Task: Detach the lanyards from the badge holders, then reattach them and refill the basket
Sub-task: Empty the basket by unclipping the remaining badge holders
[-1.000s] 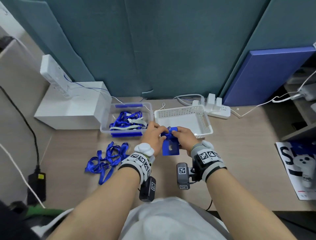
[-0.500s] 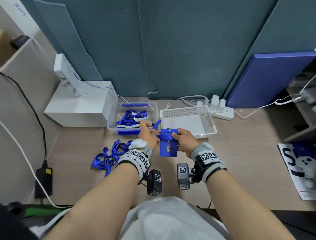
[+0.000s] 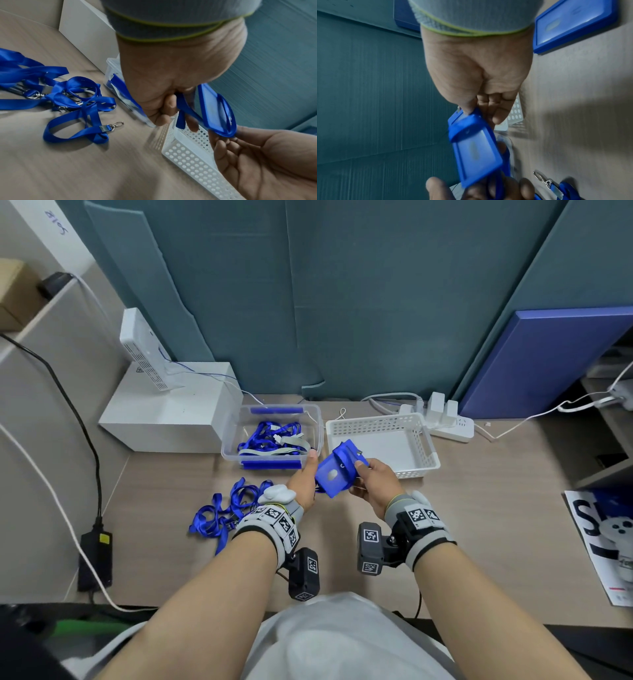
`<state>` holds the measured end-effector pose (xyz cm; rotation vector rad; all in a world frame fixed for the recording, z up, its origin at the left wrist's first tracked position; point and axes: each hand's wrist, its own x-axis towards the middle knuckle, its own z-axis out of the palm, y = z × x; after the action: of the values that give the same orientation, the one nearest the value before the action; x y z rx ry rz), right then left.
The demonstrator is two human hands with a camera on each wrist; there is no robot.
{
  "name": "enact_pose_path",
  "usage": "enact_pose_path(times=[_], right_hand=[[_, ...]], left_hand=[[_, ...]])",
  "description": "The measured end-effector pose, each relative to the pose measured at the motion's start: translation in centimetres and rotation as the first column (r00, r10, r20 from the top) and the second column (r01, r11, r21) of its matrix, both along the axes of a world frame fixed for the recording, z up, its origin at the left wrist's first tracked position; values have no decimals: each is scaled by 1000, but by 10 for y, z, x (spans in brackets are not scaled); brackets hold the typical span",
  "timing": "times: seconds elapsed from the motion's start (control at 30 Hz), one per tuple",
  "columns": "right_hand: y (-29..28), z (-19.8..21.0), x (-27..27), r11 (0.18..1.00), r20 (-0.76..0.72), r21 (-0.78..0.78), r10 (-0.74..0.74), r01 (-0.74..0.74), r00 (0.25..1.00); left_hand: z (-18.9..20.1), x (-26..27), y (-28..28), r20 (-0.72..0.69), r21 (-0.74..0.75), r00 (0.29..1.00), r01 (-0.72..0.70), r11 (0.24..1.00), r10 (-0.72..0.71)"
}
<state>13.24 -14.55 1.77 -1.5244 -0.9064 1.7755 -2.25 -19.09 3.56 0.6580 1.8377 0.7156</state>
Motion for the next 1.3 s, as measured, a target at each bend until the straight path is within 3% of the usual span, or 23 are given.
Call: enact_pose_path(times=[0.03,0.13,0.2,0.3,0.37,0.43,0.6,0.7,0.77,0.8,0.97,1.07,1.13,1.23,1.3], right_hand=[[2,-1,0,999,2,-4,-40,40,999],[8,0,6,993,-10,13,-120,120,993],[11,-1,11,992,22,33,-122,121,992],[10,-5,12,996,95,52,-81,76,992],[6,-7,11,997,141,75,-32,22,989],[3,-7,12,993,186,105,37,-58,982],[0,-3,14,973,206,102,184,-208,961],[-1,-1,16,952,197,102,267,-290,944],[0,0,19,941,183,100,301,-322,936],[1,0,19,940,163,97,310,-327,937],[4,2,20,980,-35,33,199,-198,979],[7,4,20,995,-136,-29,88,-93,987],[8,5,18,998,-152,-55,36,-44,988],[9,5,17,998,-75,-57,16,-20,997],[12,3,17,999,-10,-41,16,-17,1000]], left_hand=[[3,-1,-2,12,4,1000,29,1000,-29],[5,-5,-9,-47,40,956,292,955,-291],[5,-6,-13,-11,109,933,359,927,-360],[3,-4,-10,139,185,942,279,942,-306],[8,-2,-4,292,213,931,163,964,-221],[12,1,4,357,232,923,62,971,-144],[17,1,13,249,301,968,-97,949,20],[11,-5,12,194,362,981,-78,929,7],[5,-9,12,69,377,998,-32,926,6],[3,-11,13,27,363,1000,-22,931,13],[3,-8,15,117,200,993,-41,979,17],[-3,-5,11,135,37,982,-141,989,135],[-12,-7,10,173,45,973,-163,986,153],[-6,-4,8,147,51,984,98,994,-104],[-8,-5,7,111,85,933,334,939,-342]])
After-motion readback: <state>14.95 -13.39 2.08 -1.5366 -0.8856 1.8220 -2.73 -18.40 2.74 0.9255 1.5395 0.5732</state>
